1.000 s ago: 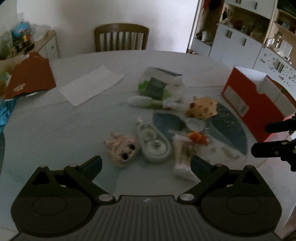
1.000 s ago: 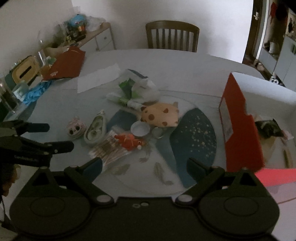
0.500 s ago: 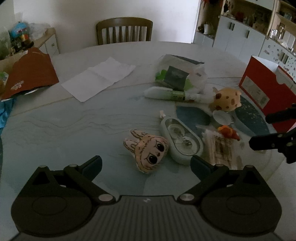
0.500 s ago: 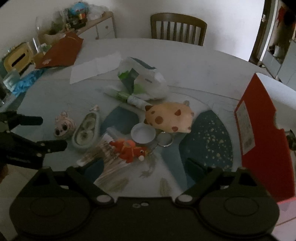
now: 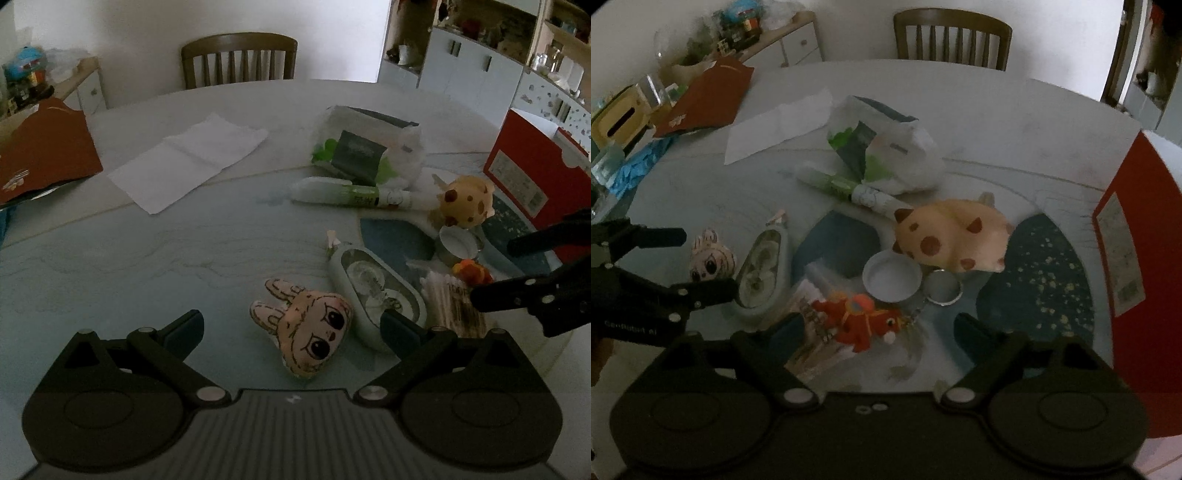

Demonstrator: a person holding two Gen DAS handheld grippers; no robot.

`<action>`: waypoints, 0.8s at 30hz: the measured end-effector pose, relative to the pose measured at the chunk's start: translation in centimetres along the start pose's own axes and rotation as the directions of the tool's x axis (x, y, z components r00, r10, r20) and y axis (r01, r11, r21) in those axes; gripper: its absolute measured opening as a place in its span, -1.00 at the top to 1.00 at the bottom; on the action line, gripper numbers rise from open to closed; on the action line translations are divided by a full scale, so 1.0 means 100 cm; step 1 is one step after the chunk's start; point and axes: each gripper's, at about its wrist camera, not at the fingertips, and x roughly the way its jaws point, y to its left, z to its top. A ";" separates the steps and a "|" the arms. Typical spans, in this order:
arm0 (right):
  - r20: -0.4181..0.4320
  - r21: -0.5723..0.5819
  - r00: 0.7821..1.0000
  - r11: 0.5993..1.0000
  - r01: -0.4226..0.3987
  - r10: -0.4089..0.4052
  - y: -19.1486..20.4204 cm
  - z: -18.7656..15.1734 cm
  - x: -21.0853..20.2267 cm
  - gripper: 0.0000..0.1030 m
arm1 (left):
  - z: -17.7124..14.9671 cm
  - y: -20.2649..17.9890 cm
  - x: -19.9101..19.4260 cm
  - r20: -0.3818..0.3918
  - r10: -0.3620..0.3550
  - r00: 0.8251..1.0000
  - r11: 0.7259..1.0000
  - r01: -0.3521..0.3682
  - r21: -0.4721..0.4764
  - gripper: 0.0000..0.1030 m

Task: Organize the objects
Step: 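Grasp the bunny plush with the left tool while the right tool reaches toward the orange fish toy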

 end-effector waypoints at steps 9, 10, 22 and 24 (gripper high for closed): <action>-0.013 0.036 0.999 0.998 -0.047 0.047 -0.003 0.003 0.007 -0.35 | 0.002 0.000 0.001 0.009 -0.031 0.999 1.000 0.031 0.004 -0.96; -0.015 0.035 0.999 0.998 -0.052 0.052 -0.003 0.003 0.007 -0.29 | 0.002 0.000 0.001 0.009 -0.036 0.999 0.999 0.036 0.001 -0.93; -0.006 0.026 0.997 0.997 -0.073 0.073 0.002 0.002 0.003 0.10 | 0.000 -0.003 -0.007 0.013 -0.083 0.996 0.997 0.083 -0.006 -0.11; -0.001 0.013 0.998 0.998 -0.069 0.069 0.003 0.001 0.001 0.11 | 0.000 -0.004 -0.008 0.009 -0.082 0.997 0.997 0.082 -0.008 -0.10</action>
